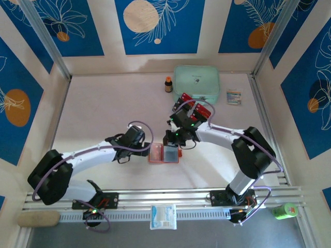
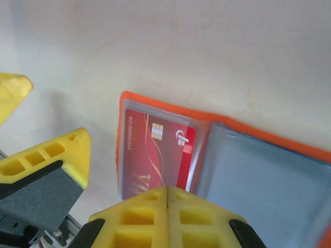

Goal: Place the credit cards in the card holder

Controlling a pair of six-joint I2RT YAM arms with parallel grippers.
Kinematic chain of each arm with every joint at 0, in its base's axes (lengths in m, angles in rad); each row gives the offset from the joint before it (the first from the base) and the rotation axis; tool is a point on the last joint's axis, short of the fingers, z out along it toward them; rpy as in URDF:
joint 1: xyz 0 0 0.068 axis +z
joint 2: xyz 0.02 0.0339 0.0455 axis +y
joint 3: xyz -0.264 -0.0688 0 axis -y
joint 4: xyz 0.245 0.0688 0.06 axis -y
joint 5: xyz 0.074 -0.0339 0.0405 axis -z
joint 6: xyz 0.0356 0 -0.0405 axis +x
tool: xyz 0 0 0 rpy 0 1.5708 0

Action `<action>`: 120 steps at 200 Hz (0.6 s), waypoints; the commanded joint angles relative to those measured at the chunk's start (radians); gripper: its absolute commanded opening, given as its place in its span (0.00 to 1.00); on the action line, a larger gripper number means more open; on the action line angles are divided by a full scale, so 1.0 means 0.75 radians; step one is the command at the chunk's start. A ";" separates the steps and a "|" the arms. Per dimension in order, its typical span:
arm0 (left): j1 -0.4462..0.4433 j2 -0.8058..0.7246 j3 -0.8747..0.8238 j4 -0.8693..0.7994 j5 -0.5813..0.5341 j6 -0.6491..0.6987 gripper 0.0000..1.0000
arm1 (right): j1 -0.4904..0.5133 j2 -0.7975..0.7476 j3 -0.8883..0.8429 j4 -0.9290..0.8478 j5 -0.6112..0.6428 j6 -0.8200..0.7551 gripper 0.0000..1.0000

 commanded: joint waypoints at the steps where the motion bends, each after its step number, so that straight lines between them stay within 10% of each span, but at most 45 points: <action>1: 0.016 -0.049 0.083 -0.089 -0.025 -0.029 1.00 | -0.059 -0.092 -0.021 -0.102 -0.045 0.001 0.03; 120: -0.140 -0.061 0.177 -0.057 0.076 -0.227 1.00 | -0.015 -0.158 -0.041 -0.269 0.028 0.000 0.06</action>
